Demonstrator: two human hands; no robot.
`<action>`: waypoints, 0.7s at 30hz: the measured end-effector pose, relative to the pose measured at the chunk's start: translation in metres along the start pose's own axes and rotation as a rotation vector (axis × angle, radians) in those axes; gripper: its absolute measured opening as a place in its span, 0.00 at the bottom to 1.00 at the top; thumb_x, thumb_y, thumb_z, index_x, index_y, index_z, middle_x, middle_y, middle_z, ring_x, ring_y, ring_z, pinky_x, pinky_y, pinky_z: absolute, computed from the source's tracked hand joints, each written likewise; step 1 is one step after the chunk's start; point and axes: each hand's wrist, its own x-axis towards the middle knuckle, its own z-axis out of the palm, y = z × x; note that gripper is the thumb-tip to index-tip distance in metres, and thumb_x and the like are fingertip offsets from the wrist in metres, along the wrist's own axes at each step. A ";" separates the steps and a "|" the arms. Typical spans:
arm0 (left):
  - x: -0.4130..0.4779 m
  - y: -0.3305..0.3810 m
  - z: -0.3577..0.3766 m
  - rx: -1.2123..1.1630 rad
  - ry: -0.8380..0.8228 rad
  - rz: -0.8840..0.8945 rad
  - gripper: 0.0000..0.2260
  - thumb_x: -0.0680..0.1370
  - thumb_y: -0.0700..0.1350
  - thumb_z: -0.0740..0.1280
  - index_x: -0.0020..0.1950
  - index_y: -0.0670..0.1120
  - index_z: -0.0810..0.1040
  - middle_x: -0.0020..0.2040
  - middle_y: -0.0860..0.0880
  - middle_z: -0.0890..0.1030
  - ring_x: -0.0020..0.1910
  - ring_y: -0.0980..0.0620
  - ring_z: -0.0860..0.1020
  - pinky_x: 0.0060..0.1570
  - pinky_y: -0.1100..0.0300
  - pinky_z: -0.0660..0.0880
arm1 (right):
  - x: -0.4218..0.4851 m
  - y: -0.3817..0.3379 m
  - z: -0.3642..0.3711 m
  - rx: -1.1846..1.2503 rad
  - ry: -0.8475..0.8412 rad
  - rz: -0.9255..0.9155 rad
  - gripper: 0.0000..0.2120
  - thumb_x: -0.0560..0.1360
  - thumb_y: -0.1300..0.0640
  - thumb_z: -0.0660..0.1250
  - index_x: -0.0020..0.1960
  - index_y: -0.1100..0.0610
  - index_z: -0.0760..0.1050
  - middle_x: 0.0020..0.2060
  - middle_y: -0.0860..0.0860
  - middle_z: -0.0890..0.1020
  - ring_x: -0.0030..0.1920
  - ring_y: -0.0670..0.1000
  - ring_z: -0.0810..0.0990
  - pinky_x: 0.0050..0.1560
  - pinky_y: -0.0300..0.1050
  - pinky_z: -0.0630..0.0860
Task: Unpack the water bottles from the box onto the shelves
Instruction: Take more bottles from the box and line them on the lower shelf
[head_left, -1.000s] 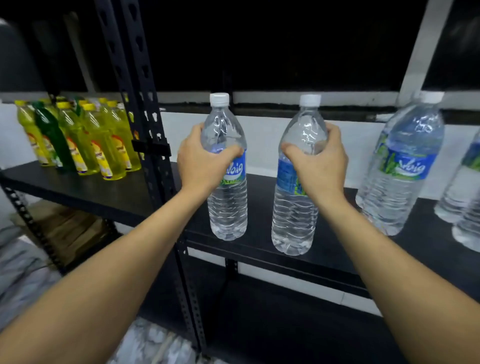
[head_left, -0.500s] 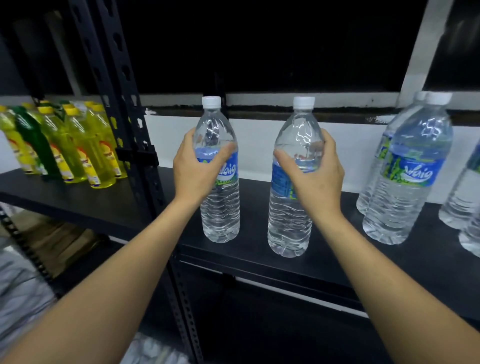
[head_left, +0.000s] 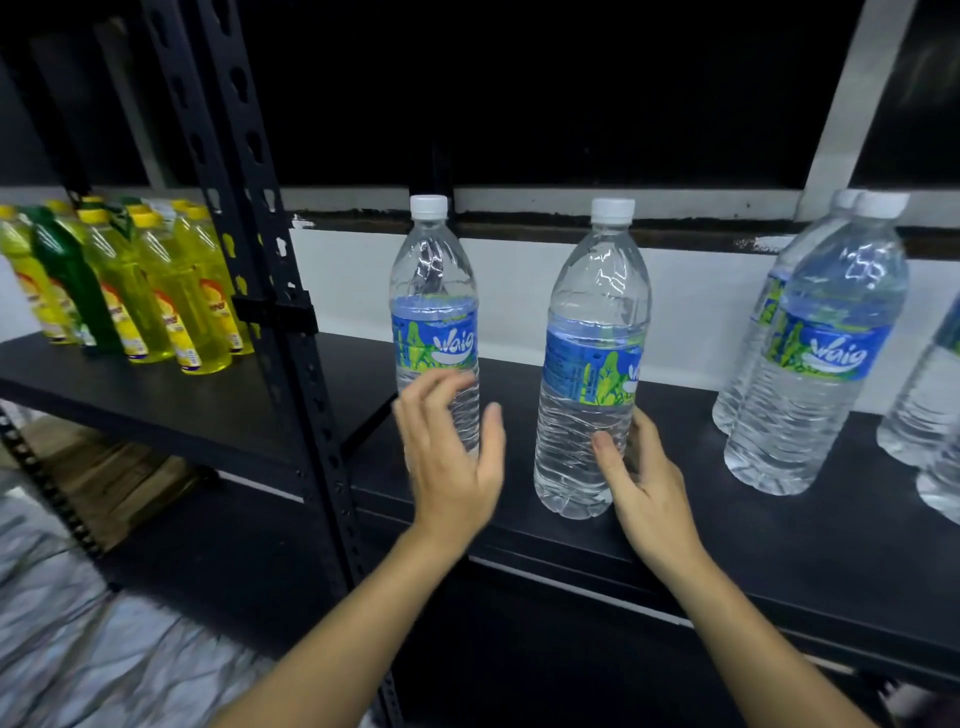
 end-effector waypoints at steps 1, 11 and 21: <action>-0.009 0.006 0.006 -0.077 -0.090 -0.035 0.16 0.78 0.39 0.71 0.64 0.41 0.75 0.61 0.46 0.74 0.57 0.45 0.76 0.55 0.44 0.76 | -0.001 0.000 0.000 0.012 0.002 0.002 0.26 0.79 0.35 0.63 0.74 0.44 0.69 0.59 0.38 0.84 0.61 0.36 0.81 0.64 0.40 0.75; -0.040 0.025 0.035 -0.281 -0.360 -0.410 0.21 0.80 0.60 0.63 0.68 0.51 0.75 0.62 0.59 0.78 0.58 0.56 0.79 0.55 0.54 0.78 | 0.006 0.008 -0.005 0.184 -0.087 0.084 0.21 0.85 0.43 0.56 0.77 0.43 0.70 0.68 0.37 0.79 0.71 0.39 0.75 0.76 0.51 0.68; -0.017 0.004 0.040 -0.379 -0.644 -0.481 0.25 0.79 0.51 0.72 0.71 0.50 0.66 0.67 0.52 0.78 0.64 0.65 0.77 0.64 0.61 0.76 | 0.010 0.013 -0.003 0.294 0.037 0.120 0.24 0.78 0.39 0.64 0.71 0.46 0.70 0.60 0.41 0.84 0.63 0.44 0.82 0.70 0.58 0.74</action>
